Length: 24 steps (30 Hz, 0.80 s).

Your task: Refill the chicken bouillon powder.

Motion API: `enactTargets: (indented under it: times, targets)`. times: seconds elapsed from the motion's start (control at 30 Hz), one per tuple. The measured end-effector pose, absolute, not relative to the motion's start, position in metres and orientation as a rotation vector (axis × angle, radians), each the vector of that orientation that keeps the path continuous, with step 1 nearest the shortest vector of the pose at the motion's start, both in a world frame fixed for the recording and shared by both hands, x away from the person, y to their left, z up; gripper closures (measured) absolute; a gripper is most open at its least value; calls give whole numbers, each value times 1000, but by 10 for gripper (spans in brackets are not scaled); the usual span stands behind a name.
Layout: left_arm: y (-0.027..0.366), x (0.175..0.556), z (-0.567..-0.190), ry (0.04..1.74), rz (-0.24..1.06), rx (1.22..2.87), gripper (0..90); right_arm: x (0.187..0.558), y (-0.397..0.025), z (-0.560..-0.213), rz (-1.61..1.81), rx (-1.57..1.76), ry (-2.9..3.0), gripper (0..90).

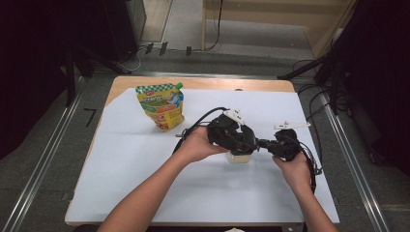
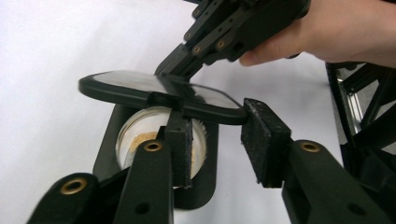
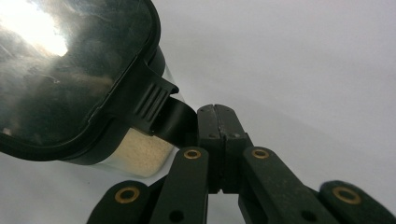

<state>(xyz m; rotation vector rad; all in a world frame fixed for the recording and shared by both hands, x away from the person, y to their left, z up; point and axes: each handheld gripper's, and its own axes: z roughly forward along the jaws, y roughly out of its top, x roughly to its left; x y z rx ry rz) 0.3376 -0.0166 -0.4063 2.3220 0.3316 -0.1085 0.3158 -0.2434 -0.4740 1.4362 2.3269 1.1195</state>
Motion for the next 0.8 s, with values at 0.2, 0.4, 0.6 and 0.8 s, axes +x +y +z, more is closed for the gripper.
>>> enactTargets:
  times: [0.2,0.4,0.6,0.8]
  targets:
    - [-28,338,-400,318,-115,2344,718,315,-244,-474,1127,1433,2328,900]
    - [-38,339,-397,321,-131,2339,725,314,-243,-474,1132,1446,2328,900]
    - [-50,343,-397,307,-154,2349,727,312,-242,-474,1126,1446,2324,900]
    - [-50,345,-400,321,-182,2349,724,312,-243,-475,1141,1449,2321,900]
